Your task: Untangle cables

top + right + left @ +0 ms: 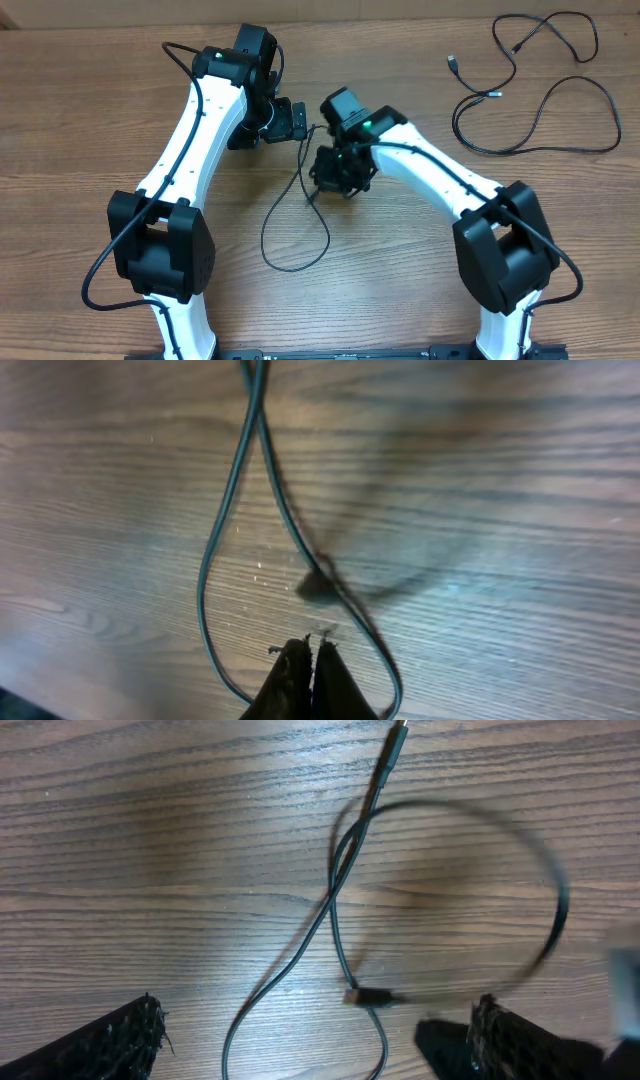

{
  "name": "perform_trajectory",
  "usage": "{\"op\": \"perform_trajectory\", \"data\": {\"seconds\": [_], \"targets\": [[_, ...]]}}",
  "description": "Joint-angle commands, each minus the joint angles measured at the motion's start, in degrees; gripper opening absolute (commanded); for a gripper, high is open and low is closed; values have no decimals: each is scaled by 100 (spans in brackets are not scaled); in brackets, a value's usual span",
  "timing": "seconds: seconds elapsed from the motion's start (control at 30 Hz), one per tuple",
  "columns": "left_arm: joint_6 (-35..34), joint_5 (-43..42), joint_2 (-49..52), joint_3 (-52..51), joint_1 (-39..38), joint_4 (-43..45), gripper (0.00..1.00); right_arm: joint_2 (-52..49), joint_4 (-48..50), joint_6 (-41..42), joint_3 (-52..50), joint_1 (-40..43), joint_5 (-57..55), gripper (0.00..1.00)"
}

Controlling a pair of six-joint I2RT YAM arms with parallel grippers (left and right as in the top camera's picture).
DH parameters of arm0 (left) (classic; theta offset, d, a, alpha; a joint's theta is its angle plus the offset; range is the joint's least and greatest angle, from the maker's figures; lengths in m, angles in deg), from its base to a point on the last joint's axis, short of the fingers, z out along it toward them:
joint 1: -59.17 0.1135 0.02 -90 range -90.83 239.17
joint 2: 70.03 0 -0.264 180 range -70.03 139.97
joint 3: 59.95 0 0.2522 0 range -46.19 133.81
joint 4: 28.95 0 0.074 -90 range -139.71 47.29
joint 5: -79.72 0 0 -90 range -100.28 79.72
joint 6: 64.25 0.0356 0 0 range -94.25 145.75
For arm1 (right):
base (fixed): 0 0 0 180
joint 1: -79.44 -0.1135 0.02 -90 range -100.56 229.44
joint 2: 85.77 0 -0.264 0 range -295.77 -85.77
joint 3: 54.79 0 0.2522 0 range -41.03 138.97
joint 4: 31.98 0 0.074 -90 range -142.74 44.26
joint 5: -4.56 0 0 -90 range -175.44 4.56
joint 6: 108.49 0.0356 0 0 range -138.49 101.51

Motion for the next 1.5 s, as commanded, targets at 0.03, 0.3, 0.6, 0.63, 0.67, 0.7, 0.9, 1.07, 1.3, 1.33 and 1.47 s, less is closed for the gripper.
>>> {"op": "perform_trajectory", "data": {"seconds": [0.03, 0.3, 0.6, 0.63, 0.67, 0.7, 0.9, 1.07, 1.3, 1.33, 1.47], "targets": [[170, 39, -162, 125, -11, -15, 100, 111, 35, 221, 114, -153, -348, 4], [170, 39, -162, 125, -11, -15, 100, 105, 4, 221, 98, -192, -387, 4], [170, 39, -162, 125, -11, -15, 100, 101, -9, 216, 24, -195, -839, 33], [170, 37, -162, 125, -11, -15, 100, 101, -15, 214, 24, -195, -839, 40], [170, 39, -162, 125, -13, -15, 100, 101, -15, 212, 24, -195, -839, 49], [170, 39, -162, 125, -11, -15, 100, 101, -15, 190, 24, -195, -837, 56], [170, 39, -162, 125, -11, -15, 100, 103, -11, -2, 28, -186, -841, 91], [170, 37, -162, 125, -11, -15, 100, 114, -129, -111, 96, -9, -839, 100], [170, 39, -162, 125, -11, -15, 99, 302, -601, -466, 374, 472, -756, 100], [170, 39, -162, 125, -11, -15, 99, 345, -664, -525, 420, 529, -752, 100], [170, 39, -162, 125, -11, -15, 100, 603, -791, -566, 501, 734, -754, 100]]}}
